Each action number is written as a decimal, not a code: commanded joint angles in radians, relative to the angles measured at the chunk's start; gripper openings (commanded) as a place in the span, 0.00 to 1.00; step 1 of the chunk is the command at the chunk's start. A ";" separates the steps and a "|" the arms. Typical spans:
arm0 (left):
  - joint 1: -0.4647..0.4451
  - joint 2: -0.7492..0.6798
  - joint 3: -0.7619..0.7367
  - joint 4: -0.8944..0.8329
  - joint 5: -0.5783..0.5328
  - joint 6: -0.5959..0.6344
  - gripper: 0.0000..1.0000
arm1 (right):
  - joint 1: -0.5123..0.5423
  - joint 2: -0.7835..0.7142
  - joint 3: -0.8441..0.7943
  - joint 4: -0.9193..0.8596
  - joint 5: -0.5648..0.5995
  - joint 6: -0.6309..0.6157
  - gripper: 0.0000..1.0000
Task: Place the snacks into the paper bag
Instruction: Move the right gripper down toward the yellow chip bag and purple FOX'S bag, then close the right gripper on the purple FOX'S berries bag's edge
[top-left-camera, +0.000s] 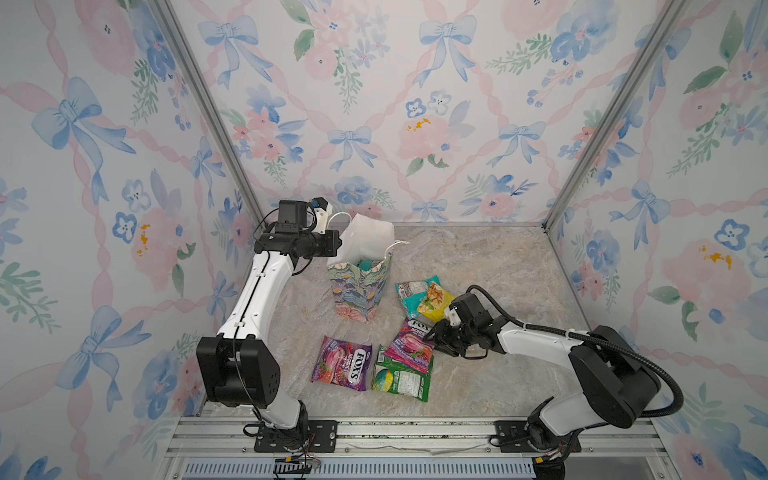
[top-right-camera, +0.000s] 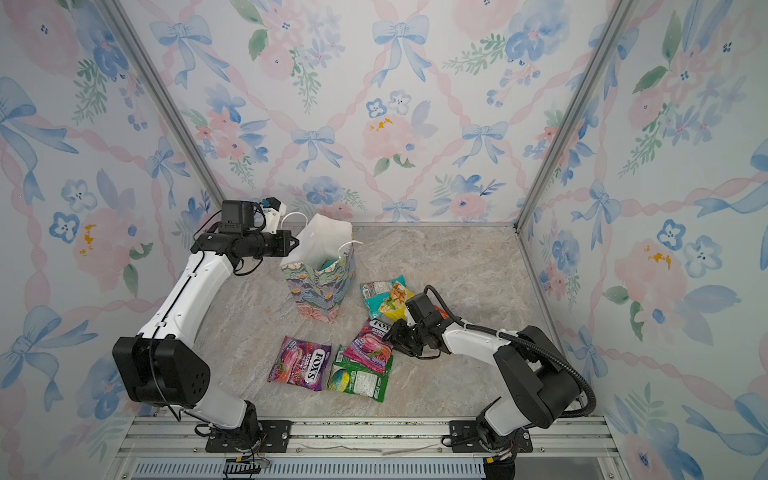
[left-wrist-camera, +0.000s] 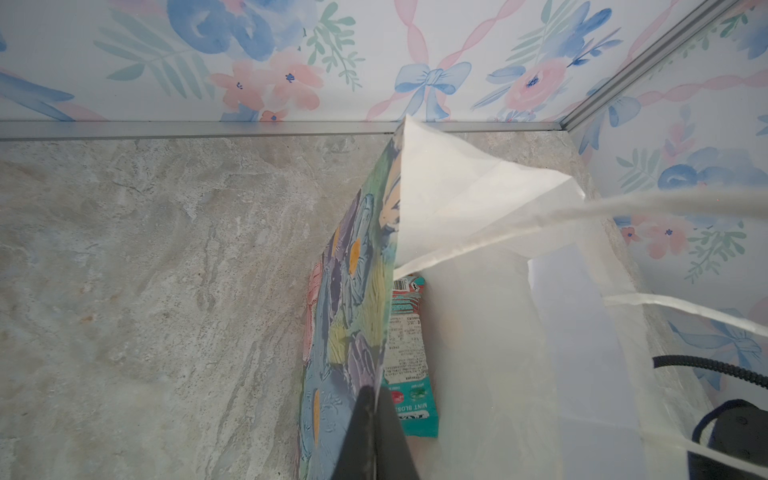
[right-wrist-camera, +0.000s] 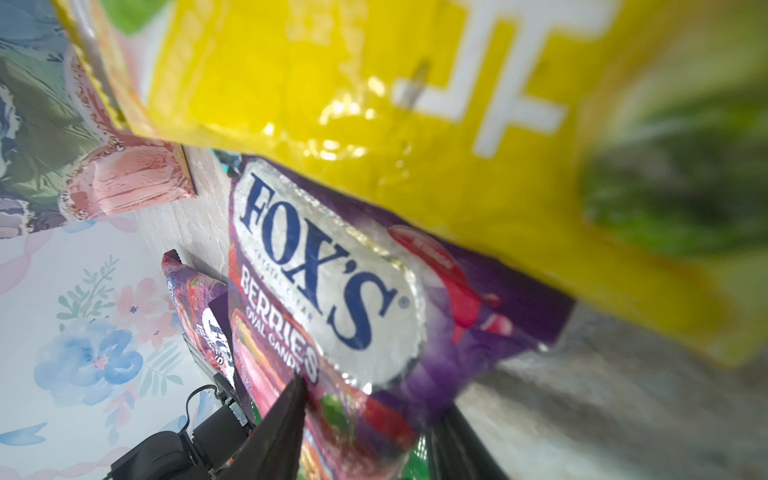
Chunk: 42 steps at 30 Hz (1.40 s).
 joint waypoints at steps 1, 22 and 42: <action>-0.004 -0.021 -0.010 -0.010 0.009 0.001 0.00 | 0.008 0.015 -0.012 0.043 0.005 0.012 0.39; -0.005 -0.017 -0.010 -0.010 0.004 0.001 0.00 | 0.030 -0.068 0.098 -0.047 0.015 -0.052 0.00; -0.004 -0.020 -0.010 -0.010 0.005 0.002 0.00 | 0.054 -0.169 0.297 -0.249 0.073 -0.193 0.00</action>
